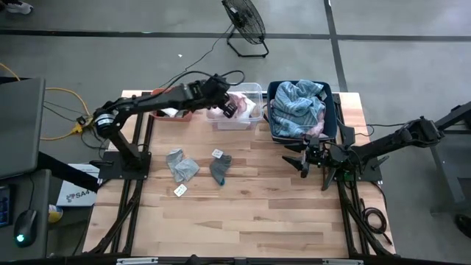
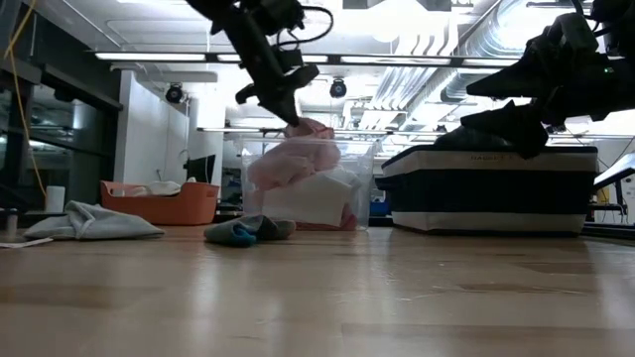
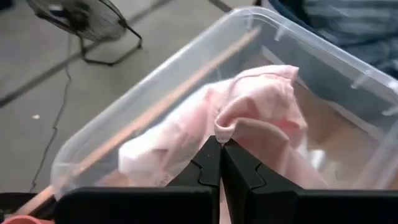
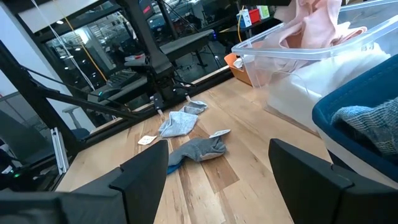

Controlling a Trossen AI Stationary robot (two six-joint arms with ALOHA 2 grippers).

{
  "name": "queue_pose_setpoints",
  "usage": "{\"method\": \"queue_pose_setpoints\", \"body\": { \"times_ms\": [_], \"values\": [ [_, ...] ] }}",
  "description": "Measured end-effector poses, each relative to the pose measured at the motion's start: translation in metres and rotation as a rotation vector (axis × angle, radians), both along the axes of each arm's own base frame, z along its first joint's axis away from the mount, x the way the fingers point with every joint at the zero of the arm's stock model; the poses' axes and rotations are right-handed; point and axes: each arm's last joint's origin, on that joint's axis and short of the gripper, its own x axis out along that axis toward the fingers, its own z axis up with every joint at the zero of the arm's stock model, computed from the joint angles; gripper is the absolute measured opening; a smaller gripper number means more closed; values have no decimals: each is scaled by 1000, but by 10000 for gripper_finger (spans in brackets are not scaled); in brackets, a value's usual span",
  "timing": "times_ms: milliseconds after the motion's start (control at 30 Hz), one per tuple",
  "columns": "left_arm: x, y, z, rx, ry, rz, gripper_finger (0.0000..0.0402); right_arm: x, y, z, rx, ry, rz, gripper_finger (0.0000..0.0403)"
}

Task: Pick & Place Cloths
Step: Put the white underwear into the transparent bin

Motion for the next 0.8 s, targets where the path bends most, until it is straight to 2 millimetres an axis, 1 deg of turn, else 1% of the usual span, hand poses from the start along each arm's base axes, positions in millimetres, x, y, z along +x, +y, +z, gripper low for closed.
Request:
{"method": "queue_pose_setpoints", "body": {
  "times_ms": [67,267,333,567,633,800],
  "values": [
    [5,1,1,-39,39,-21,0,0,0,0,0,0,0,270],
    [19,6,-5,-127,157,-47,0,0,0,0,0,0,0,270],
    [23,10,-11,-147,165,-54,0,0,0,0,0,0,0,270],
    [32,24,-42,-236,222,-66,0,0,0,0,0,0,0,270],
    [34,25,-48,-251,238,-68,0,0,0,0,0,1,0,270],
    [35,25,-50,-247,242,-70,0,0,0,0,0,2,0,270]
  ]
}}
